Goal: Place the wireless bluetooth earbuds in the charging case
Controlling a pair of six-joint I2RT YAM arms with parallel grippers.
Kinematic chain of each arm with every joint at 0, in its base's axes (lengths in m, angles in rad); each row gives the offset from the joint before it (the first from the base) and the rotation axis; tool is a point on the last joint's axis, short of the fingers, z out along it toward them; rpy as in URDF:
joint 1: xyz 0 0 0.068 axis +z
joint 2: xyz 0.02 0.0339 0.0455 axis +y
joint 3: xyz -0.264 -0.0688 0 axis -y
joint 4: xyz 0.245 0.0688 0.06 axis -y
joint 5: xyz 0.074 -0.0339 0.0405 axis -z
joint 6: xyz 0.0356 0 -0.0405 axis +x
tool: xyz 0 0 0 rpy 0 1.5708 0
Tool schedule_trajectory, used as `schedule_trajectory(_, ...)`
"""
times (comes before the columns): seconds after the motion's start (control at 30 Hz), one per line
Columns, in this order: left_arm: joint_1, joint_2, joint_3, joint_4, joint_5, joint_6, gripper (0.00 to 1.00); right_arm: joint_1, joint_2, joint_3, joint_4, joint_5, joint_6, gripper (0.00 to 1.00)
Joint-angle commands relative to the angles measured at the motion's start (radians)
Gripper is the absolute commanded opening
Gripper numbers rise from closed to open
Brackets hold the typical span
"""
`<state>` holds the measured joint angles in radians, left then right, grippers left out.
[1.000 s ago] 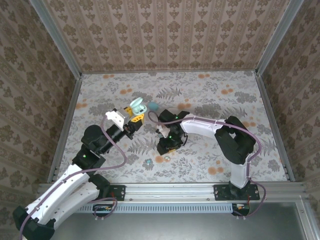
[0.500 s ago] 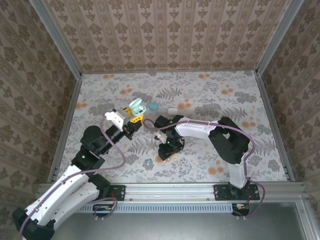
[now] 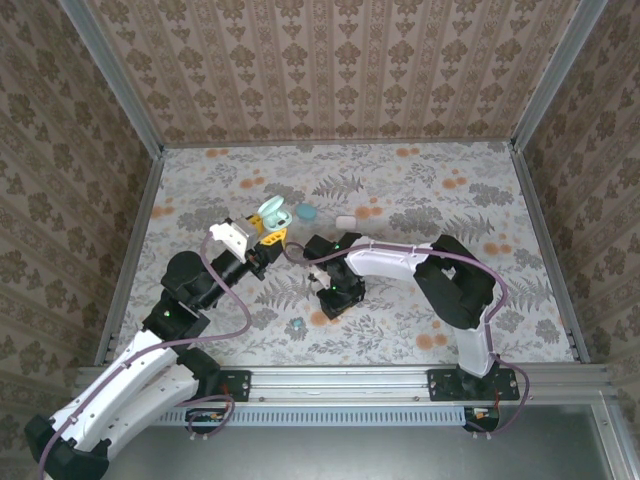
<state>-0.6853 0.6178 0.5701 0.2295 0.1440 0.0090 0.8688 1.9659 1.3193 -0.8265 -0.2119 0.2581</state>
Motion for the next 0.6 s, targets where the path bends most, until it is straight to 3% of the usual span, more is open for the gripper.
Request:
schedule_trajectory(0.0,0.008,-0.013,0.023,0.016,-0.01,0.006,0.18,-0.025,-0.044,-0.046,-0.01,0.102,0.053,0.26)
schedule_trajectory(0.33,0.01,0.019,0.03,0.034,0.002,-0.004,0.18,-0.235,-0.252,-0.265,0.097,0.156,0.186,0.24)
schedule_trajectory(0.57,0.009,0.047,0.032,0.048,0.016,-0.011,0.18,-0.331,-0.294,-0.368,0.154,0.169,0.267,0.26)
